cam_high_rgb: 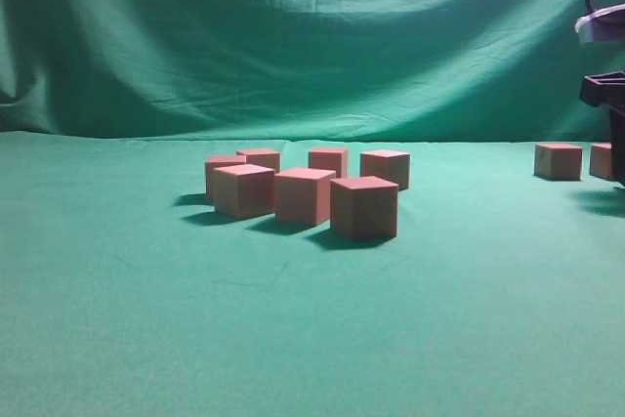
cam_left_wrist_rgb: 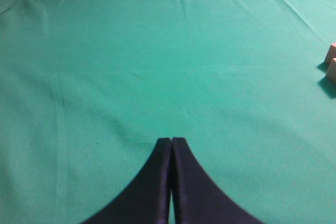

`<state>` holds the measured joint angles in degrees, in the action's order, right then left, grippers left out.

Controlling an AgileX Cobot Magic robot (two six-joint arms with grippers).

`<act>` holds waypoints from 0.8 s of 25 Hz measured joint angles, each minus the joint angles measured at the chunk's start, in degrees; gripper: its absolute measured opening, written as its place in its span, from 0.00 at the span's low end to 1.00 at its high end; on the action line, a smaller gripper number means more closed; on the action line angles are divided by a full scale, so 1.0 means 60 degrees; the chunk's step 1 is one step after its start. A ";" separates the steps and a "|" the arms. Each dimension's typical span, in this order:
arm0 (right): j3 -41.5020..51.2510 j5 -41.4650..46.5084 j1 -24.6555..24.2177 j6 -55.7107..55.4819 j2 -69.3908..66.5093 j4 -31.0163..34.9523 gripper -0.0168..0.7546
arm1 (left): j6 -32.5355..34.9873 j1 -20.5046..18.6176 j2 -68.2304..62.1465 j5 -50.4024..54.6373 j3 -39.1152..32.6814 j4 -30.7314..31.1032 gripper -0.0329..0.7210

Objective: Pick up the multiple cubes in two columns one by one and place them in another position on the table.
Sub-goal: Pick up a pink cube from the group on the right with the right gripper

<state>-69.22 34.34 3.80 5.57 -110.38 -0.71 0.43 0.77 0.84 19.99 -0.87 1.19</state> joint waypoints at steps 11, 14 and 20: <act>-0.0297 0.1035 0.0013 0.0000 0.0149 0.0185 0.36 | 0.0000 0.0000 0.0000 0.0000 0.0000 0.0000 0.04; -0.0800 0.1906 0.0186 -0.0019 0.0662 0.0277 0.36 | 0.0000 0.0000 0.0000 0.0000 0.0000 0.0000 0.04; -0.1277 0.4250 0.1187 -0.0057 0.2183 0.0839 0.36 | 0.0000 0.0000 0.0000 0.0000 0.0000 0.0000 0.04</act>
<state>-76.88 59.84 10.92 5.23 -97.29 4.33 0.43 0.77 0.84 19.99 -0.87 1.19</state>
